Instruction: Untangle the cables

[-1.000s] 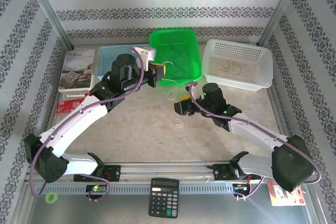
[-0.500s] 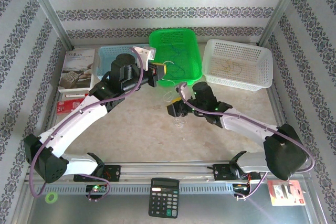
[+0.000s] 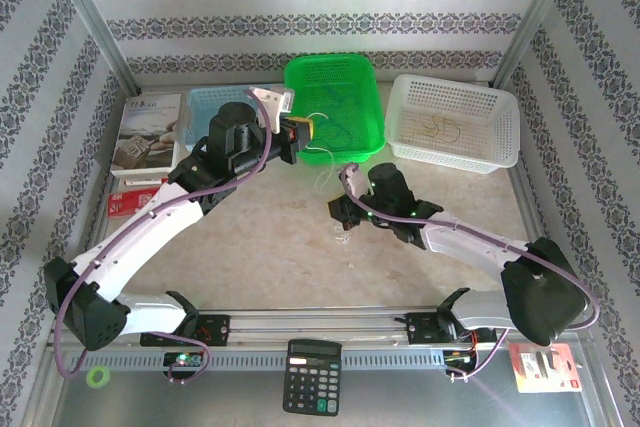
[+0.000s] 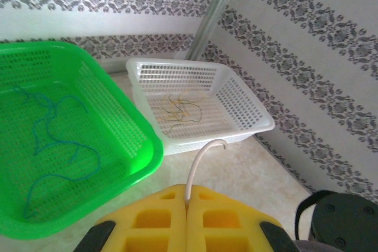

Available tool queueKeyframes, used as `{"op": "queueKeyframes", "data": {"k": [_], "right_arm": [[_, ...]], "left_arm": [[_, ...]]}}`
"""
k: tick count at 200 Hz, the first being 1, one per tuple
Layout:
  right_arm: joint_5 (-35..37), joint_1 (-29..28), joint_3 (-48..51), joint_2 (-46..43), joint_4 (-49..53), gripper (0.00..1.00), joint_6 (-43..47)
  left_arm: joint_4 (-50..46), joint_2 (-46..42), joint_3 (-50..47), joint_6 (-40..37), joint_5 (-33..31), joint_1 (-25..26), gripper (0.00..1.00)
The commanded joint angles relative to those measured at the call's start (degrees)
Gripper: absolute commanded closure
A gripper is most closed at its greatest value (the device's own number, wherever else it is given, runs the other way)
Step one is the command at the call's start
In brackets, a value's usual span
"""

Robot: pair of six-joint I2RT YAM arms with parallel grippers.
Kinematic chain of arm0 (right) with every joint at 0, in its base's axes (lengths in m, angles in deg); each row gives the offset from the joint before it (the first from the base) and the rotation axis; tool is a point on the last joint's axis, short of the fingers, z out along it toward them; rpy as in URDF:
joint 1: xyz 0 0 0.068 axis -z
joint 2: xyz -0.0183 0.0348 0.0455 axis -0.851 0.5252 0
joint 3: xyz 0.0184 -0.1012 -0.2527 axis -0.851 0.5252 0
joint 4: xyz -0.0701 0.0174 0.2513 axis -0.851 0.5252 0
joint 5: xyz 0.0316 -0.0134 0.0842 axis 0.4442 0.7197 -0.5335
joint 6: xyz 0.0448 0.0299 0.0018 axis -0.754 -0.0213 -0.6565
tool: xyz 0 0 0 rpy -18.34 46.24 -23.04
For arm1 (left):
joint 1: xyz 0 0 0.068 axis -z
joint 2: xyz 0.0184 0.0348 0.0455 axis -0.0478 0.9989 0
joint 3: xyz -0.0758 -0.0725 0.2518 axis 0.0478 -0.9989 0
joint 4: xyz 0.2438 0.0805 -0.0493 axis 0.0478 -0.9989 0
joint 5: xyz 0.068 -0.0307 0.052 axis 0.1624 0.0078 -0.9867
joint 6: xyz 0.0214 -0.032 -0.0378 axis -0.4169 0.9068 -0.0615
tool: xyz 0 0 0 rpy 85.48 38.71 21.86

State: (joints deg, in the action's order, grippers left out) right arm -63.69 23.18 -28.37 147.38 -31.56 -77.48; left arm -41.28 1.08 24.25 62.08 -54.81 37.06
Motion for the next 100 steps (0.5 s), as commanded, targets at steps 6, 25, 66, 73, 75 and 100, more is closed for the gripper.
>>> {"op": "queueKeyframes", "data": {"k": [6, 25, 66, 73, 75, 100], "right_arm": [[5.89, 3.11, 4.99, -1.82, -3.25, 1.00, -4.01], [8.27, 5.98, 7.85, -2.94, -4.30, 1.00, -6.47], [11.42, 10.44, 12.28, -5.88, -4.82, 1.00, -9.71], [11.86, 10.96, 12.78, -6.24, -4.84, 1.00, -10.09], [12.01, 11.14, 12.86, -6.33, -4.78, 1.00, -10.24], [12.58, 12.72, 14.27, -7.09, -4.94, 1.00, -11.79]], "left_arm": [[0.13, -2.55, 3.06, -4.42, -4.94, -2.84, 1.00], [0.18, -2.75, 4.11, -3.83, -4.97, -6.45, 1.00], [2.12, -2.56, 5.98, -0.51, -4.40, -15.16, 1.00], [2.45, -2.44, 6.34, -0.38, -4.74, -16.22, 1.00], [2.49, -2.35, 6.49, -0.26, -4.92, -16.42, 1.00], [4.02, -1.39, 7.87, 1.29, -5.67, -19.40, 1.00]]}}
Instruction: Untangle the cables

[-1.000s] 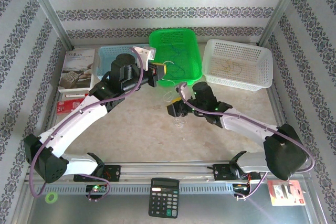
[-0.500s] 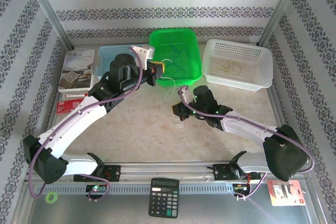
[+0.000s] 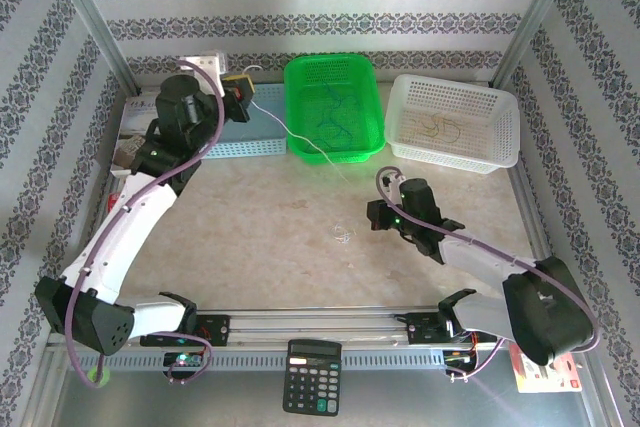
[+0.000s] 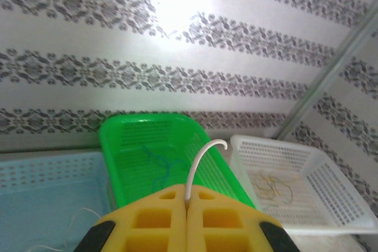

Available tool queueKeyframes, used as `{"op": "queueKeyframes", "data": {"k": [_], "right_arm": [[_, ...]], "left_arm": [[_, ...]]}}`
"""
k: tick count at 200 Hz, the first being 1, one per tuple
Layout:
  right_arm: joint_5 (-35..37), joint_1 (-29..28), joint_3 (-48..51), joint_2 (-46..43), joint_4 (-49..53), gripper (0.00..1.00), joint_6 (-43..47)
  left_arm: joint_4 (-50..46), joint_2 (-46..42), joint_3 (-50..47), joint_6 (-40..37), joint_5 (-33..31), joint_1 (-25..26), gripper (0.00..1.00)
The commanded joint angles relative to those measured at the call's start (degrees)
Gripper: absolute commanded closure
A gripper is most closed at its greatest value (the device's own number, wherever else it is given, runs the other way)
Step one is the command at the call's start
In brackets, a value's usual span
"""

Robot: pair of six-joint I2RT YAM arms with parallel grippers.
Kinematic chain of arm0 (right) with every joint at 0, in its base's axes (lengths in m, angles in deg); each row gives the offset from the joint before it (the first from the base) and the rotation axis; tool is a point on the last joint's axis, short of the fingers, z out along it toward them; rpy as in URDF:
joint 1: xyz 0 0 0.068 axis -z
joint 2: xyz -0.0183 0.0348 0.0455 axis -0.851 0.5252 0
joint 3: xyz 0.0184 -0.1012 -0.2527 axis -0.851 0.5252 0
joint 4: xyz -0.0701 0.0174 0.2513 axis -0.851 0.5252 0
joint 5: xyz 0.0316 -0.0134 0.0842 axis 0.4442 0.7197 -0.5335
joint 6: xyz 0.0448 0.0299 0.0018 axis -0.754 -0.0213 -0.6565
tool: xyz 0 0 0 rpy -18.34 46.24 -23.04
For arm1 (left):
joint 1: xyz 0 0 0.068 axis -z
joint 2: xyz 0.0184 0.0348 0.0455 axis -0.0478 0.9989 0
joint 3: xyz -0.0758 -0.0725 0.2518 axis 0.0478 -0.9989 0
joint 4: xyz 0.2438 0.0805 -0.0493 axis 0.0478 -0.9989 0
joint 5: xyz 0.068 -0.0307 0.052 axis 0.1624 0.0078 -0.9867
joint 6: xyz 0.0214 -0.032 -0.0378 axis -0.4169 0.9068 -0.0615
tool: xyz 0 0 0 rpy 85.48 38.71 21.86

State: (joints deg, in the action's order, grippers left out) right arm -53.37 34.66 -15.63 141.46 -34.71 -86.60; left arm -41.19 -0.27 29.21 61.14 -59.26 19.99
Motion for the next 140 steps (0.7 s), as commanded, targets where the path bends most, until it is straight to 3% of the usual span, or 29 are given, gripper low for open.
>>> {"op": "queueKeyframes", "data": {"k": [1, 32, 49, 64, 86, 140], "right_arm": [[2.12, 1.25, 1.54, -1.16, -1.79, 1.00, -2.72], [-3.64, 1.34, 0.61, -1.52, -2.74, 0.99, -2.45], [-5.38, 1.12, -0.58, -2.26, -2.14, 0.67, -2.34], [-5.49, 0.89, -1.58, -3.58, -1.10, 0.55, -2.37], [-5.40, 0.81, -2.58, -5.51, 0.42, 0.50, -2.73], [-4.20, 0.20, -3.12, -11.30, 4.69, 0.49, -4.98]], "left_arm": [[4.01, 0.06, 2.90, 2.31, -1.26, -2.41, 1.00], [5.70, 3.13, 6.00, 3.03, -0.35, -4.15, 1.00], [5.97, 5.20, 8.69, 2.41, -0.48, -4.59, 1.00], [6.36, 7.16, 11.02, 1.88, -0.78, -5.19, 1.00], [6.65, 10.22, 15.07, 1.55, 0.10, -6.84, 1.00], [6.59, 16.69, 21.67, -2.16, -0.82, -11.13, 1.00]]}}
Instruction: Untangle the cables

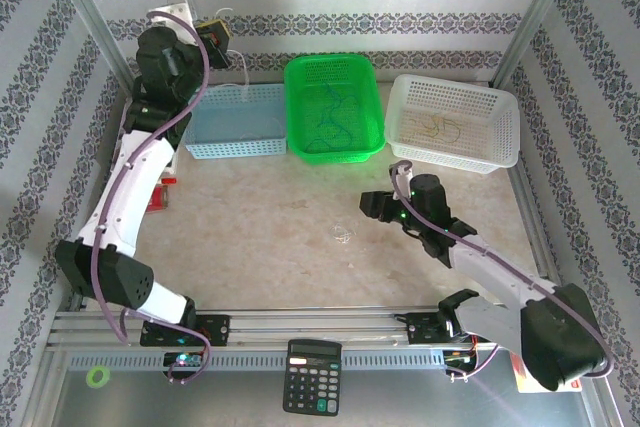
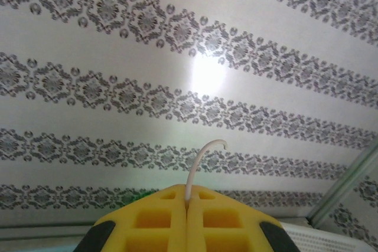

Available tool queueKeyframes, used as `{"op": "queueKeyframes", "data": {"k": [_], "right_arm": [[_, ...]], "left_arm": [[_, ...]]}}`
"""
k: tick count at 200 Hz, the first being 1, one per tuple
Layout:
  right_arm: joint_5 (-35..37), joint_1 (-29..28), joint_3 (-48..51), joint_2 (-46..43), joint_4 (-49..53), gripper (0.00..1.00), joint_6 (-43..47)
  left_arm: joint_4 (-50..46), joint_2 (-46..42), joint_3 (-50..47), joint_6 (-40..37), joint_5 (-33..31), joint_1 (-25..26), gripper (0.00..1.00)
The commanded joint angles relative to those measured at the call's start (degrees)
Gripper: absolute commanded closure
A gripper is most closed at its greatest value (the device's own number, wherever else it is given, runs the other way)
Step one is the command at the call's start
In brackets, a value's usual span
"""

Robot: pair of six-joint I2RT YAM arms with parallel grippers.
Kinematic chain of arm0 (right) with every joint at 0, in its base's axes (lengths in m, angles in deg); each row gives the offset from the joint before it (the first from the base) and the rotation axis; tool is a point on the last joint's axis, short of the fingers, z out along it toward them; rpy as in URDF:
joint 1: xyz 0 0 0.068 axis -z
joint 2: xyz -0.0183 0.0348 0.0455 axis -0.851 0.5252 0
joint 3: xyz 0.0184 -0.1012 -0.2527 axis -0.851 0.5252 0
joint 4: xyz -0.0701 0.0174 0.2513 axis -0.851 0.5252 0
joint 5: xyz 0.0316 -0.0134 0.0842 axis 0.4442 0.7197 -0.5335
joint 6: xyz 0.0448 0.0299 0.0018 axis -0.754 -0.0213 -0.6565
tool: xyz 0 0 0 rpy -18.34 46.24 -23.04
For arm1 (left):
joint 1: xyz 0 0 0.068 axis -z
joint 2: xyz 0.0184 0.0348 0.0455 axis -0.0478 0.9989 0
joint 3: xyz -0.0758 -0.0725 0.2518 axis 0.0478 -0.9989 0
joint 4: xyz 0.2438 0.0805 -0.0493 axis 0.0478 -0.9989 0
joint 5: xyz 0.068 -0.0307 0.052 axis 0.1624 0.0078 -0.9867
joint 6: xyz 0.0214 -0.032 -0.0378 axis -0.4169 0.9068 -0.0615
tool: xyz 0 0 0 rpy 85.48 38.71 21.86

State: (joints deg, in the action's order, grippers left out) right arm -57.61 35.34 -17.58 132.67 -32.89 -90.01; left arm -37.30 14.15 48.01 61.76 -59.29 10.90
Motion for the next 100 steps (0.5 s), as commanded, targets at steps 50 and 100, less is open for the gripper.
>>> {"op": "queueKeyframes", "data": {"k": [50, 100], "right_arm": [[2.16, -1.69, -0.65, -7.52, 8.45, 0.48, -1.33], [5.70, -5.14, 0.41, -9.53, 13.30, 0.45, -0.67]], "left_arm": [[4.96, 7.30, 4.62, -2.32, -1.04, -4.55, 1.00], [5.26, 13.20, 7.75, -2.11, -1.19, -5.56, 1.00]]}}
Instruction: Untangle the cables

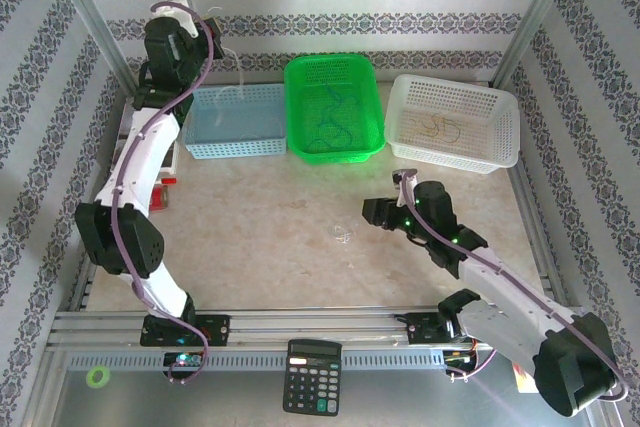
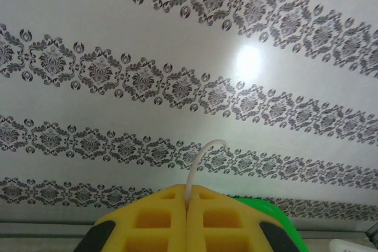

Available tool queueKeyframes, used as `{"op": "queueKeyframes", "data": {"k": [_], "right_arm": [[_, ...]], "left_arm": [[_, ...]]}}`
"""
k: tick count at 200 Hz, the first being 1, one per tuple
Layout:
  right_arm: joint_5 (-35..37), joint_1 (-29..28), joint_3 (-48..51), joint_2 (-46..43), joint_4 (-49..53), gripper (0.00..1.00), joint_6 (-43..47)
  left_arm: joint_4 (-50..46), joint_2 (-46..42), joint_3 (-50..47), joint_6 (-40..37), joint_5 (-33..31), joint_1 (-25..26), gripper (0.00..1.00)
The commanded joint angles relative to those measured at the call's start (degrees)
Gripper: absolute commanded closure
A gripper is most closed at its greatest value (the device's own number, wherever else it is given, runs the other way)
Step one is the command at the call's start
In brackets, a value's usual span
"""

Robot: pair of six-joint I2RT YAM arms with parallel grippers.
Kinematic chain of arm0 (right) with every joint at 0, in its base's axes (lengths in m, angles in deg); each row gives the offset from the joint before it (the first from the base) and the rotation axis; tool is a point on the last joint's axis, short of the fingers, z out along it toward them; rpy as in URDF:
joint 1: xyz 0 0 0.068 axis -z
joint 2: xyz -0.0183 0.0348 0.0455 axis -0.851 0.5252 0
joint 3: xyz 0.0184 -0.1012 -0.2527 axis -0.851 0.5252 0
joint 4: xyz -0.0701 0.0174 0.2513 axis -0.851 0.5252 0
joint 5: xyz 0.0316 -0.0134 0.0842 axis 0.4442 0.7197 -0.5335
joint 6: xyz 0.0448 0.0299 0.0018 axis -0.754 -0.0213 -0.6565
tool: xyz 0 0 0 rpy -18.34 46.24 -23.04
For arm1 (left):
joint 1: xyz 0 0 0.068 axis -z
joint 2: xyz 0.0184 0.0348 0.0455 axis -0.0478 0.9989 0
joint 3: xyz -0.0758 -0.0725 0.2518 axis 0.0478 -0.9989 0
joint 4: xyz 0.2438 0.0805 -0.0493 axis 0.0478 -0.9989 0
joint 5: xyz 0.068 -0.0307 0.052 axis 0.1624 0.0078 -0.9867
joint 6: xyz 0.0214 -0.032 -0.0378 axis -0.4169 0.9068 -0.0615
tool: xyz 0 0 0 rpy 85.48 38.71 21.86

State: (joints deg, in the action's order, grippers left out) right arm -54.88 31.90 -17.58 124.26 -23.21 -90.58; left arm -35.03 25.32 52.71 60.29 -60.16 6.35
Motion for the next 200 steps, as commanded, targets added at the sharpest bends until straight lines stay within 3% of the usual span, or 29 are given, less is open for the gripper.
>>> {"op": "queueKeyframes", "data": {"k": [1, 53, 164, 200], "right_arm": [[3.05, -1.80, 0.46, -1.14, 3.74, 0.45, -0.10], [5.85, -5.04, 1.44, -2.28, 6.27, 0.44, -0.36], [7.30, -5.67, 2.00, -6.37, 10.85, 0.44, -0.46], [7.75, -6.17, 1.29, -4.45, 10.00, 0.44, -0.41]], "left_arm": [[3.00, 2.13, 3.09, -0.68, -0.32, -1.00, 1.00], [2.62, 6.36, 1.83, -1.91, -1.71, -2.12, 1.00], [3.82, 8.82, -7.68, -2.97, -0.88, -2.78, 0.98], [3.87, 7.67, -12.41, -2.95, -0.13, -2.74, 0.87]]}}
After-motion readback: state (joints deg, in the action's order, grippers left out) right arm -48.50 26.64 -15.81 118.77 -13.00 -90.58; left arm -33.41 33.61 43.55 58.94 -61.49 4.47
